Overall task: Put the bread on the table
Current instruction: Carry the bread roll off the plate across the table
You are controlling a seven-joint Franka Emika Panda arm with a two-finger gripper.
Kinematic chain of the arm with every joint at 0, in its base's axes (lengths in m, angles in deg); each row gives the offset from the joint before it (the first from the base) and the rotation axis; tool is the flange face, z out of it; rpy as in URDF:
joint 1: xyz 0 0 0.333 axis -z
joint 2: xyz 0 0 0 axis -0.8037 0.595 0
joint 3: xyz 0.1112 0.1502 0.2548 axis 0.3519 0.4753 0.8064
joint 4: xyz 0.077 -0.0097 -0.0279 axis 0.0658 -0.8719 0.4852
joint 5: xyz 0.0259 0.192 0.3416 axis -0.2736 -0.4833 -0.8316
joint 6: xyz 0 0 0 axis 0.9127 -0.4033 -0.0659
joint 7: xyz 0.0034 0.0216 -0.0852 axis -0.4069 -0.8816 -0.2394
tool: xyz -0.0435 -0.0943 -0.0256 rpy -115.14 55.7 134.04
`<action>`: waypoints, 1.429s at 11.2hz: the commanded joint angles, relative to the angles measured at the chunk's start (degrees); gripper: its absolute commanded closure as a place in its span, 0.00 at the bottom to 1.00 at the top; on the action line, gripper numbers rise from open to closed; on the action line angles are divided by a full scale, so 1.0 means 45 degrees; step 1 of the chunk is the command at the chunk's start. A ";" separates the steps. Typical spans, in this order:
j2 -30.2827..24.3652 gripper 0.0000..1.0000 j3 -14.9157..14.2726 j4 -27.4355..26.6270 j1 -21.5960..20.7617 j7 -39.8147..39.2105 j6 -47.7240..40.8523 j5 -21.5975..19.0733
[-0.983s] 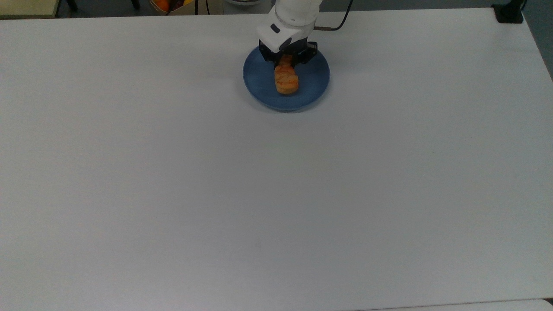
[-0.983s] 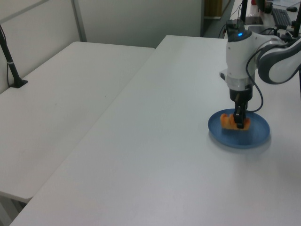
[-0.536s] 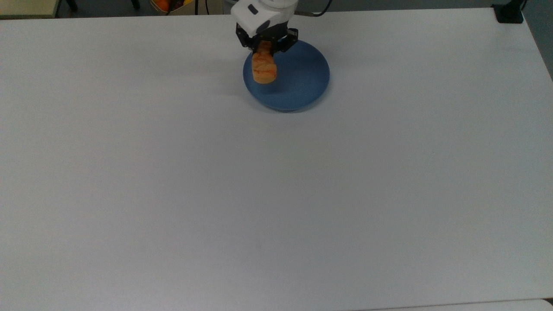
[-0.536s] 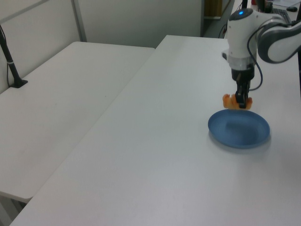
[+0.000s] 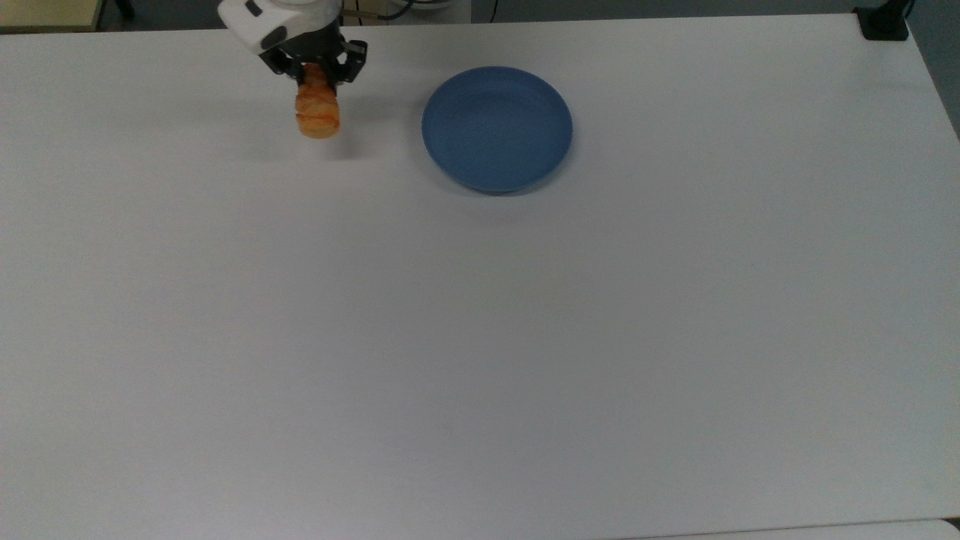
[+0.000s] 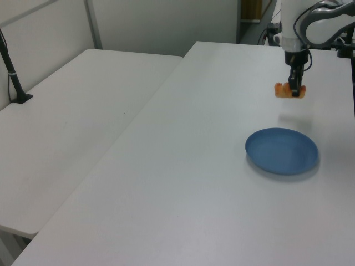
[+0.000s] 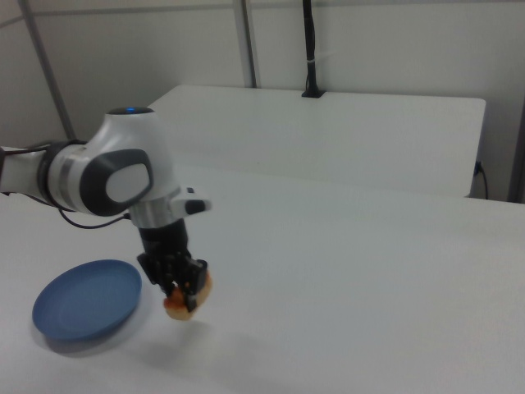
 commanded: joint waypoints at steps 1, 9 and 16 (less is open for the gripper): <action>0.0876 0.59 -0.0573 0.0908 0.1154 -0.1729 0.0485 0.0139; 0.4215 0.59 -0.0573 0.4132 0.4791 -0.4603 0.0914 -0.0114; 0.5898 0.53 -0.0553 0.4956 0.6316 -0.6264 0.2067 -0.0134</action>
